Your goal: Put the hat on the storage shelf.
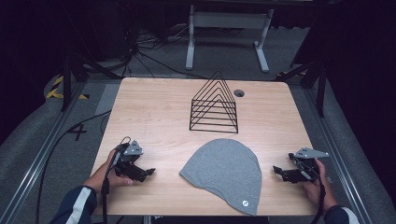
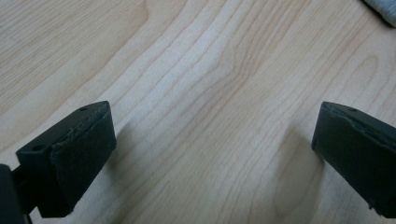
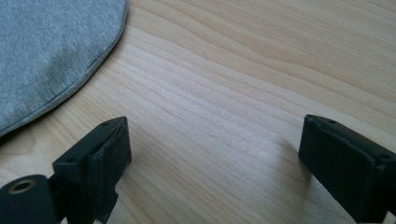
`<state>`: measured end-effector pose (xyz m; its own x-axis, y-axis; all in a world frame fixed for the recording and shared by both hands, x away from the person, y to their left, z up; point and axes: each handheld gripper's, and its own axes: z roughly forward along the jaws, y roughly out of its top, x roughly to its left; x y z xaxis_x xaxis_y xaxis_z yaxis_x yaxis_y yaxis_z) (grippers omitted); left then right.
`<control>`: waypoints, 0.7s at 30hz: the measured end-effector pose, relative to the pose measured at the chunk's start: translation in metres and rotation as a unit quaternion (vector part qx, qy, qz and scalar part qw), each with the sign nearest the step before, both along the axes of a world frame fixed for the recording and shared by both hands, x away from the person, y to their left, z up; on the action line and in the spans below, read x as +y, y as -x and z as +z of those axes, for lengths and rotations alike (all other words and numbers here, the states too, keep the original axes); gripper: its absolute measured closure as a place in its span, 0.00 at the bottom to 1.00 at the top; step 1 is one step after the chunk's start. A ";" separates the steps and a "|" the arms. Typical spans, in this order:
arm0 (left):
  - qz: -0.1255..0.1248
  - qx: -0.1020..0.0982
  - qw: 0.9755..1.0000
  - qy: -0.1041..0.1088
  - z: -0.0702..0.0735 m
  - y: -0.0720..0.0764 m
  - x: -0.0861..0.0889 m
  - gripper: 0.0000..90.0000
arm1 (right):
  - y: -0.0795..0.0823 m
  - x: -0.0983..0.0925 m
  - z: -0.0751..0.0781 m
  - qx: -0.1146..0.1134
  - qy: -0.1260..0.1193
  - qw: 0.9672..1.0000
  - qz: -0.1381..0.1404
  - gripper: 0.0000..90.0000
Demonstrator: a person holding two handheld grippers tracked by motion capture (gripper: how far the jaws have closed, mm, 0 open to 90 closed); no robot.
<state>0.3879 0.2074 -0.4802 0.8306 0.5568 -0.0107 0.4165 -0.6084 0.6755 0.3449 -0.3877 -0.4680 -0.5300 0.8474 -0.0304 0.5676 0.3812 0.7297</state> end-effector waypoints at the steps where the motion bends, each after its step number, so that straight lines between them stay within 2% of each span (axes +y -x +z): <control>1: -0.006 -0.001 1.000 0.002 0.000 -0.001 -0.001 0.00 | 0.000 0.000 0.000 0.001 0.001 1.000 0.000 0.10; 4: -0.007 -0.001 1.000 0.000 0.000 -0.006 -0.005 0.00 | 0.001 0.000 0.000 0.000 0.001 1.000 -0.002 0.10; 7: -0.007 0.001 1.000 -0.004 0.003 -0.009 -0.008 0.09 | 0.001 0.000 0.000 0.001 0.001 1.000 -0.004 0.10; 9: -0.010 -0.004 1.000 0.006 0.005 -0.013 -0.014 0.19 | 0.002 0.000 0.000 0.000 0.002 1.000 -0.007 0.10; 12: -0.011 0.005 1.000 0.013 0.006 -0.018 -0.022 0.19 | 0.003 0.001 0.000 0.001 0.002 1.000 -0.008 0.10; 13: -0.016 0.007 1.000 0.020 0.008 -0.019 -0.025 0.24 | 0.003 0.000 0.001 0.005 0.006 1.000 -0.004 0.11; 14: -0.020 0.009 0.999 0.024 0.009 -0.019 -0.028 0.29 | 0.004 0.000 0.002 0.011 0.008 1.000 0.004 0.14; 15: -0.022 0.003 1.000 0.020 0.011 -0.019 -0.032 0.29 | 0.005 0.000 0.004 0.012 0.010 1.000 0.009 0.25; 16: -0.022 0.003 1.000 0.020 0.011 -0.019 -0.032 0.30 | 0.005 0.000 0.004 0.012 0.010 1.000 0.009 0.25; 17: -0.032 -0.005 0.999 0.024 0.015 -0.018 -0.040 0.34 | 0.006 0.002 0.009 0.014 -0.001 1.000 0.012 0.47; 18: -0.039 -0.016 0.999 0.026 0.017 -0.017 -0.045 0.36 | 0.006 0.004 0.011 0.012 -0.003 1.000 0.019 0.49; 19: -0.039 -0.016 0.999 0.026 0.017 -0.017 -0.045 0.38 | 0.006 0.004 0.011 0.012 -0.003 1.000 0.019 0.49; 20: -0.048 -0.015 0.998 0.029 0.019 -0.016 -0.053 0.38 | 0.007 0.008 0.013 0.010 -0.012 1.000 0.026 0.56; 21: -0.065 -0.017 0.997 0.028 0.023 -0.016 -0.066 0.42 | 0.010 0.025 0.019 -0.002 -0.023 0.998 0.052 0.68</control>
